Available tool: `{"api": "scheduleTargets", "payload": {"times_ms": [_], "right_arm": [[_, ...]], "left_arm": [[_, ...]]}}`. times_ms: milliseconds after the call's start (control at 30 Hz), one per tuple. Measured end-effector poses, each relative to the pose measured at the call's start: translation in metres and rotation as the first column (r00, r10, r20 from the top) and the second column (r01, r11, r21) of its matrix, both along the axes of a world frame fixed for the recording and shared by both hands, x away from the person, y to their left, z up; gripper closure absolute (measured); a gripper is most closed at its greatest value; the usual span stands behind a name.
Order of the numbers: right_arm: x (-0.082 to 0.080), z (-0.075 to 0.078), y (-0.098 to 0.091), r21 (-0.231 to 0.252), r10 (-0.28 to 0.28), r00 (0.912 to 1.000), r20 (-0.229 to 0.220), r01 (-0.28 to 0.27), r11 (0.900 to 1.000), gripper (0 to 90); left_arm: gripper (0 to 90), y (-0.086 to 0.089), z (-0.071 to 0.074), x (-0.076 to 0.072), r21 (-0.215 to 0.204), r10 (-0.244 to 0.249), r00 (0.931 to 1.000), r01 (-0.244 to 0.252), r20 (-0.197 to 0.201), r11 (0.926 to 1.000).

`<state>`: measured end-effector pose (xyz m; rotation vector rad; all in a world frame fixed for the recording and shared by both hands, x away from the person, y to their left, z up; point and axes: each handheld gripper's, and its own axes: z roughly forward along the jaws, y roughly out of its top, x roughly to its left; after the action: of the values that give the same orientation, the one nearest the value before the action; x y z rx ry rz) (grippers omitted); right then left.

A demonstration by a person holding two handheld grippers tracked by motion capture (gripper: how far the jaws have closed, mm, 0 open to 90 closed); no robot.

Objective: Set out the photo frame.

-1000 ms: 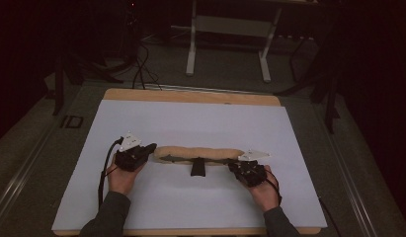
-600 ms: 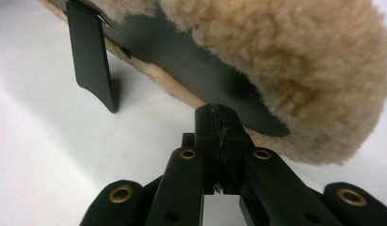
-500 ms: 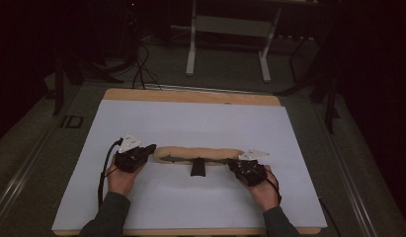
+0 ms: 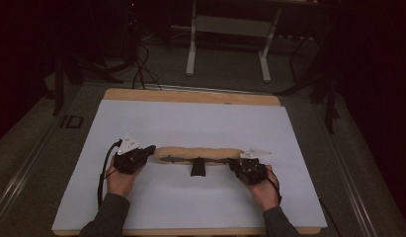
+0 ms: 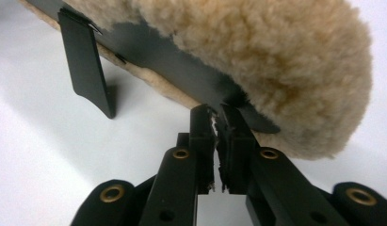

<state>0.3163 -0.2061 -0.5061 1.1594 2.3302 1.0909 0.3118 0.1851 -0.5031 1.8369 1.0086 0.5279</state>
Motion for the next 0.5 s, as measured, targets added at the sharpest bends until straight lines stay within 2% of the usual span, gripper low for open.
{"api": "scheduleTargets", "payload": {"times_ms": [33,300,500], "right_arm": [[-0.0009,0.0009,-0.0001,-0.006,0.007,0.9999,0.009,-0.007,1.0,88.6],[-0.0004,0.0007,0.0002,-0.006,0.0,0.9999,0.014,0.0,1.0,89.0],[-0.0008,0.0009,0.0016,-0.008,0.004,0.9998,0.02,-0.004,1.0,89.5]], "left_arm": [[90.0,0.0002,0.0,0.0,-0.001,-0.002,1.0,0.002,-0.001,1.0],[90.0,0.0011,-0.0005,-0.0012,0.0,-0.013,0.9999,0.013,0.0,0.9999],[89.4,-0.0007,-0.0022,0.004,0.007,-0.006,1.0,0.006,0.003,1.0]]}}
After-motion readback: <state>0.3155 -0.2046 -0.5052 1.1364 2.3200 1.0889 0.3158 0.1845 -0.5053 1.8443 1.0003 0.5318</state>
